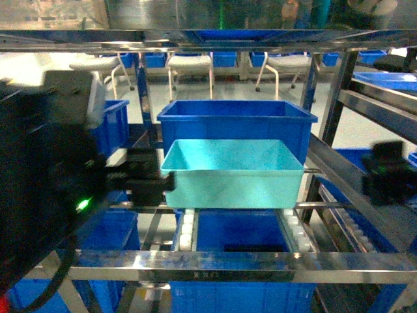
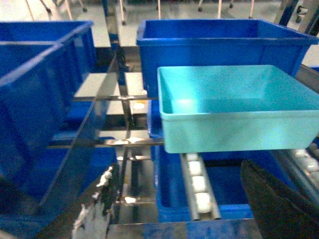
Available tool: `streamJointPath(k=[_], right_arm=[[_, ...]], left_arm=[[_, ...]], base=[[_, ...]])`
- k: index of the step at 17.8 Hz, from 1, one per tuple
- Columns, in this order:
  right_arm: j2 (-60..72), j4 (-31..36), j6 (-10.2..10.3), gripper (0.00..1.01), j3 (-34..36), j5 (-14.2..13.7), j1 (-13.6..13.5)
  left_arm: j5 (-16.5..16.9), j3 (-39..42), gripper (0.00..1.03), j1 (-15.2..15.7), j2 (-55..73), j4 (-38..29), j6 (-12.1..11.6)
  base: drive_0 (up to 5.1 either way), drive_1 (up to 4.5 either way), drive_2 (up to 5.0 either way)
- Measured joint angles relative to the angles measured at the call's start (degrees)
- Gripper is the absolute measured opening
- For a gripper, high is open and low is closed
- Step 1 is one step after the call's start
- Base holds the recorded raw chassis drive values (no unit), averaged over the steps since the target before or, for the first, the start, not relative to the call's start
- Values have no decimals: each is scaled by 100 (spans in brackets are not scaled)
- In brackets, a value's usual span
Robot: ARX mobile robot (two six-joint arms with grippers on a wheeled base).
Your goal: Organize blue bins on left shelf correctly
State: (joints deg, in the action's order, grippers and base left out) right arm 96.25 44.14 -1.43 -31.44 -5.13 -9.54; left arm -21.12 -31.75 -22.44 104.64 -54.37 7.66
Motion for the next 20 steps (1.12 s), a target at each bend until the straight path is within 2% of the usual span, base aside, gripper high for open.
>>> streamJointPath(k=[1,3,4,6,7,9,10,11,14,15,16,20], right_arm=[[-87,874,22,65,557,-212,107],[-671,2153,52,47,1064,-236,258],[-1106,2396,59,36,1180,-157,293],[-1600,2131,59,12,1773,-24,407],[-1810,1976,48,1,2033,9,483],[-2358,1858,61,2,2210,85,533],[-2979,1497,61,2,2483,474,898],[-3263,1274,63,2,2629,459,994],[-4194,658,61,2,2846,514,955],[-4509,393,61,2,2911,514,955],[-4865,109,61,2,2990,511,955],[-6057,-938,61,2,3060,514,955]], left_arm=[[85,525,63,208,-129,-804,-260],[315,1075,43,588,-986,-1945,-518],[509,1290,32,675,-1456,-1982,-581],[813,1915,11,922,-1893,-1633,-662],[946,2114,2,1106,-2361,-1119,-678],[1117,2240,2,1285,-3228,-837,-673],[1309,2529,2,1453,-3851,-461,-673],[1390,2691,2,1545,-4113,-201,-673],[1604,2898,2,1755,-5143,448,-675],[1985,2977,2,2076,-5471,761,-680],[2044,3042,2,2264,-5821,1038,-680],[2105,3097,2,2238,-7012,2068,-680]], base=[[0,0,0],[0,0,0],[0,0,0],[0,0,0],[0,0,0],[0,0,0],[0,0,0],[0,0,0],[0,0,0],[0,0,0],[0,0,0],[0,0,0]])
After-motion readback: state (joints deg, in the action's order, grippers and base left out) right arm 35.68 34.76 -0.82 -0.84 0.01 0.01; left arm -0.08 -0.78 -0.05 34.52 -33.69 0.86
